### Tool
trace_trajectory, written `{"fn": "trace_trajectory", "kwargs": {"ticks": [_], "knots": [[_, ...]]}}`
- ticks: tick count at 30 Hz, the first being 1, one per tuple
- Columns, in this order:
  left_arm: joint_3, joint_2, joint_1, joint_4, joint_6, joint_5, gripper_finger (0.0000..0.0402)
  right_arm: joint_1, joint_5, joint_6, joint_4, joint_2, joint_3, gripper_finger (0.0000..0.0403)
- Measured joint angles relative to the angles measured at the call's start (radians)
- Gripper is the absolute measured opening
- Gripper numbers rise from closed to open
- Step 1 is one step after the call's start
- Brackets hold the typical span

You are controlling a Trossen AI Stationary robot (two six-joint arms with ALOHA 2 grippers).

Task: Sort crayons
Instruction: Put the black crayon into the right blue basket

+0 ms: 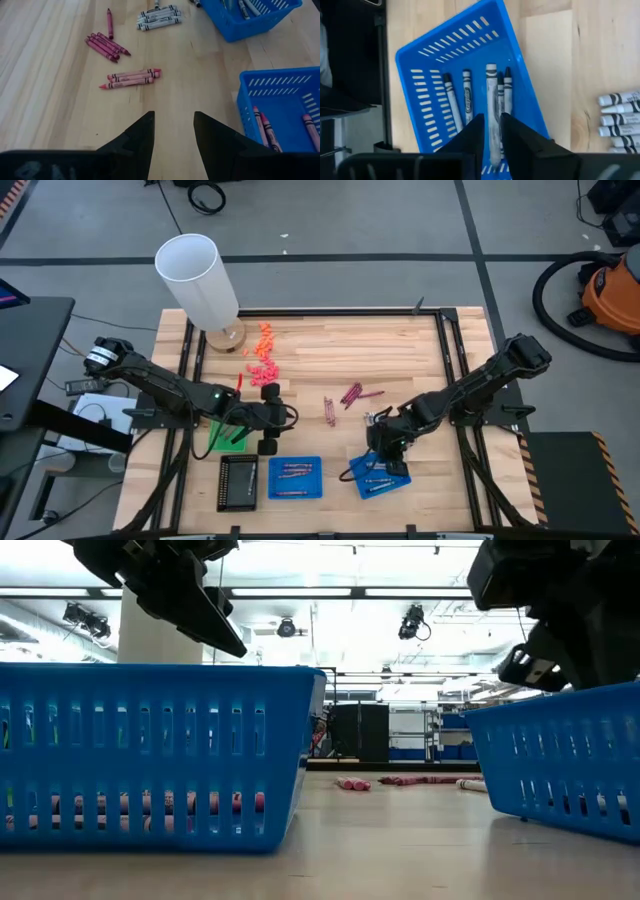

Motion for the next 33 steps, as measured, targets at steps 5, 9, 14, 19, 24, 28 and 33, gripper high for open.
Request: {"fn": "trace_trajectory", "kwargs": {"ticks": [5, 9, 14, 19, 24, 28, 33], "knots": [[0.0, 0.0, 0.0, 0.0, 0.0, 0.0, 0.0149, -0.018, -0.024, -0.006, -0.103, 0.0, 0.044, 0.01], [0.0, 0.0, 0.0, 0.0, 0.0, 0.0, 0.0149, -0.025, 0.152, -0.017, -0.334, -0.001, 0.106, 0.01], [0.0, 0.0, 0.0, 0.0, 0.0, 0.0, 0.0149, -0.051, 0.228, -0.02, -0.421, -0.002, 0.065, 0.0096], [0.0, 0.001, 0.0, 0.0, 0.0, 0.0, 0.0149, -0.088, 0.265, -0.009, -0.417, -0.002, -0.005, 0.0101], [0.0, 0.001, 0.0, 0.001, 0.0, 0.0, 0.0149, -0.132, 0.274, -0.028, -0.365, -0.002, -0.073, 0.0116], [0.0, 0.001, 0.0, 0.0, 0.0, 0.0, 0.0149, -0.163, 0.271, -0.048, -0.294, -0.002, -0.124, 0.013], [0.0, 0.001, 0.0, 0.0, 0.0, 0.0, 0.0149, -0.175, 0.269, -0.057, -0.252, -0.001, -0.171, 0.0132]]}}
